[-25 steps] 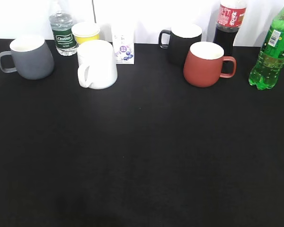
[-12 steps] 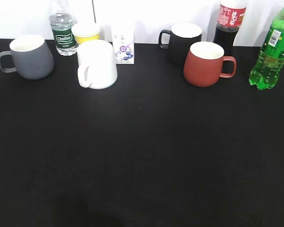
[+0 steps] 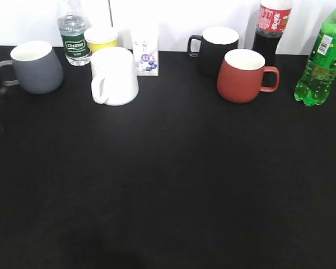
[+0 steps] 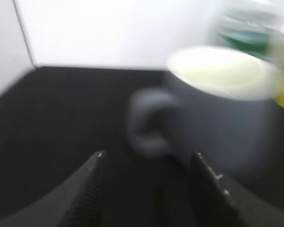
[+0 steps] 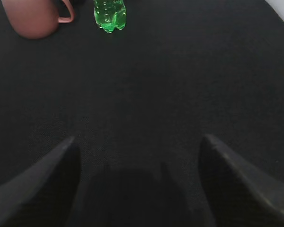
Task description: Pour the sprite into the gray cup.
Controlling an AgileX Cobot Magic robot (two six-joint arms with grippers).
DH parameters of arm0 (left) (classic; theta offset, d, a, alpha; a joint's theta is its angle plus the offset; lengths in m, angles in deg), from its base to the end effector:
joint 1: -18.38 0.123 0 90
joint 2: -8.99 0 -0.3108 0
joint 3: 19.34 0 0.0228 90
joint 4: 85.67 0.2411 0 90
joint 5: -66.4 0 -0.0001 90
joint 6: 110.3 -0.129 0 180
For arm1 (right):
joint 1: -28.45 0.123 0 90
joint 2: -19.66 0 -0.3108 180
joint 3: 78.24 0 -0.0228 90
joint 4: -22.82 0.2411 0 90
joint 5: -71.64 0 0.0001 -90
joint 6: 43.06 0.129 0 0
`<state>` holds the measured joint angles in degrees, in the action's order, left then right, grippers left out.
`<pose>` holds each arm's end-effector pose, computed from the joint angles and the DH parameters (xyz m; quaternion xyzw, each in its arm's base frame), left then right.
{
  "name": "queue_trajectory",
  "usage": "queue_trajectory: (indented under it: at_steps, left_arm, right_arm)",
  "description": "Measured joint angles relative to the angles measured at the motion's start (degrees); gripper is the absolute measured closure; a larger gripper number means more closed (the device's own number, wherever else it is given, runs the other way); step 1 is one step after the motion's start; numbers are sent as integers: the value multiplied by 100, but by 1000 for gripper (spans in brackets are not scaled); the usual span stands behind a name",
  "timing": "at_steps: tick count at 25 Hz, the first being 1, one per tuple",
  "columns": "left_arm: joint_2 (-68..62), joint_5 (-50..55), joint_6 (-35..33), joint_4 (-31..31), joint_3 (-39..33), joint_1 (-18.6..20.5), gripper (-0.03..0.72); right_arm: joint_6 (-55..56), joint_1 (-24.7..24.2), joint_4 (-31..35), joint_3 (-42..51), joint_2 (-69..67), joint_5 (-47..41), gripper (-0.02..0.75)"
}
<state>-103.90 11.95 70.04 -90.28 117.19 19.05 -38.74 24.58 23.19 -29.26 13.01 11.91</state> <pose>0.3642 0.0127 0.1707 -0.0456 0.7757 0.0125 0.6294 -0.0060 0.0011 0.2586 0.0602 0.8429 0.0053 0.5346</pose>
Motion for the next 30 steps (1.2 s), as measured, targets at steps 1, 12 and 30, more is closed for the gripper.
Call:
queue_trajectory:
  at_steps: [1, 12, 30]
  left_arm:
    - [-224, 114, 0, 0, 274, 116, 268]
    - [-1759, 615, 0, 317, 2361, 201, 345]
    - [1726, 168, -34, 1274, -814, -996, 606]
  right_arm:
    - [0, 0, 0, 0, 0, 0, 152]
    - [0, 0, 0, 0, 0, 0, 152]
    - [0, 0, 146, -98, -126, 533, 152]
